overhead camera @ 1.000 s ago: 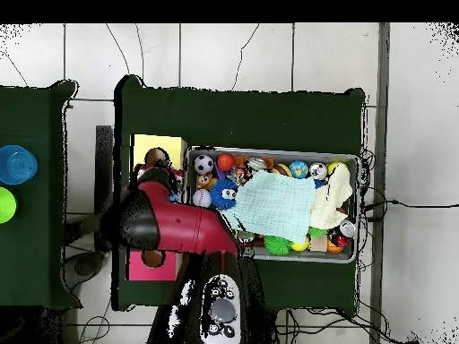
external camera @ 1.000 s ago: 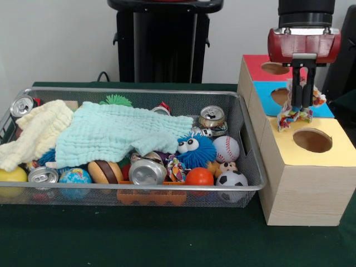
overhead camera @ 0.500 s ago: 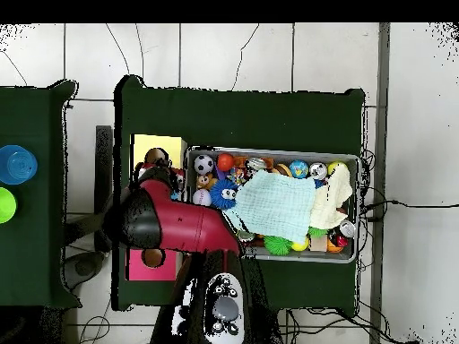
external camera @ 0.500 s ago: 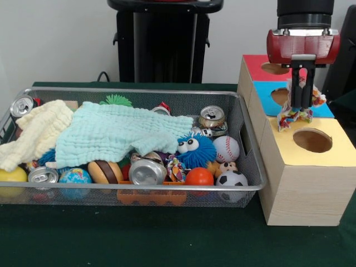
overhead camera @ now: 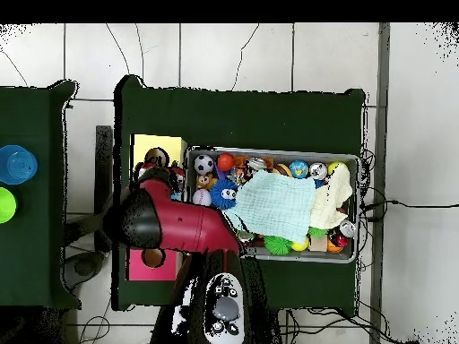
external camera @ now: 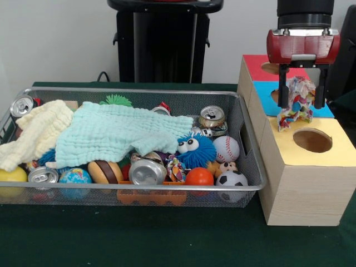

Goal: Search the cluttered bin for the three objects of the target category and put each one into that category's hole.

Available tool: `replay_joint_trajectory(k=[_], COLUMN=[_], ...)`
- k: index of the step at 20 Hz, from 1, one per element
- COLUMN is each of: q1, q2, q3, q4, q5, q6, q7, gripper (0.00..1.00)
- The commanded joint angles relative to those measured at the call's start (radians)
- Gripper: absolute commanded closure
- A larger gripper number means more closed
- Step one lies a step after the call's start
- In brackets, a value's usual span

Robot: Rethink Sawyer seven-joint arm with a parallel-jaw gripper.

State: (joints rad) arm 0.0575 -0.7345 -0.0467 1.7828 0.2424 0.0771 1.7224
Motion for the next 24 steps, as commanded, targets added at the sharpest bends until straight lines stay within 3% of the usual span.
replay_joint_trajectory(k=[1,7,13,24], q1=[-0.026,-0.016,0.083,0.091], q2=[0.032,0.001,-0.089,-0.131], q3=[0.088,0.080,-0.066,-0.087], q4=[0.080,0.096,0.109,0.164], q5=[-0.045,-0.018,0.014,0.019], q6=[0.016,0.064,0.239,0.261], q7=[0.144,0.161,0.206,0.215], gripper=[0.00,0.00,0.00,0.00])
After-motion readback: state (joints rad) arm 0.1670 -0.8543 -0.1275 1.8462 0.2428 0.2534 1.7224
